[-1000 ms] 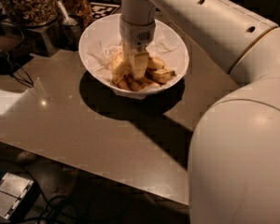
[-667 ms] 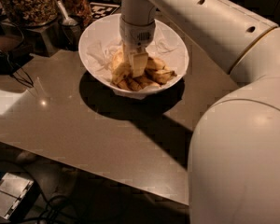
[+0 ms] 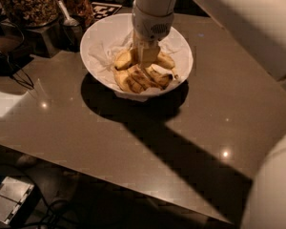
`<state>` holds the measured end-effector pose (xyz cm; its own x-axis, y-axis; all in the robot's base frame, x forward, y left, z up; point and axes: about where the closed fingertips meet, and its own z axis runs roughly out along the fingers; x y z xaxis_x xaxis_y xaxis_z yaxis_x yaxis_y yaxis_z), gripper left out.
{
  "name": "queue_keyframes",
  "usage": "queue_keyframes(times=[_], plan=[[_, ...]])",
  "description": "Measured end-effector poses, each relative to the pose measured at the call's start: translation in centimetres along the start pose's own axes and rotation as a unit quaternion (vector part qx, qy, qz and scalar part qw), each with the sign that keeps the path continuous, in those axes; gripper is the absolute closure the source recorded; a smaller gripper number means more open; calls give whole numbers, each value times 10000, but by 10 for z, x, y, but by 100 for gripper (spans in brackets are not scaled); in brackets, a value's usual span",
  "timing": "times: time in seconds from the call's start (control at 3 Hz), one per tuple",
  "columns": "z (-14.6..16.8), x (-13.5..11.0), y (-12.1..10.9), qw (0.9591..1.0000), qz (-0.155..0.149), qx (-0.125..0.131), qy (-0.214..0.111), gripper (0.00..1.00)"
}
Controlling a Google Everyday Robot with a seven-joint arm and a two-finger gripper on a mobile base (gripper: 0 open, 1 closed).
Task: Pick banana from white bowl
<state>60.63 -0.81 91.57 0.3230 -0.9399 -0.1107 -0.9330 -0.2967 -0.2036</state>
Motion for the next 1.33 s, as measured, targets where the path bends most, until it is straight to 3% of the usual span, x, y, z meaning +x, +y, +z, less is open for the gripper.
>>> queue_keyframes(times=[0.67, 1.33], plan=[[-67, -8, 45, 9984, 455, 337, 7, 100], [-107, -10, 78, 9941, 832, 691, 44, 100]])
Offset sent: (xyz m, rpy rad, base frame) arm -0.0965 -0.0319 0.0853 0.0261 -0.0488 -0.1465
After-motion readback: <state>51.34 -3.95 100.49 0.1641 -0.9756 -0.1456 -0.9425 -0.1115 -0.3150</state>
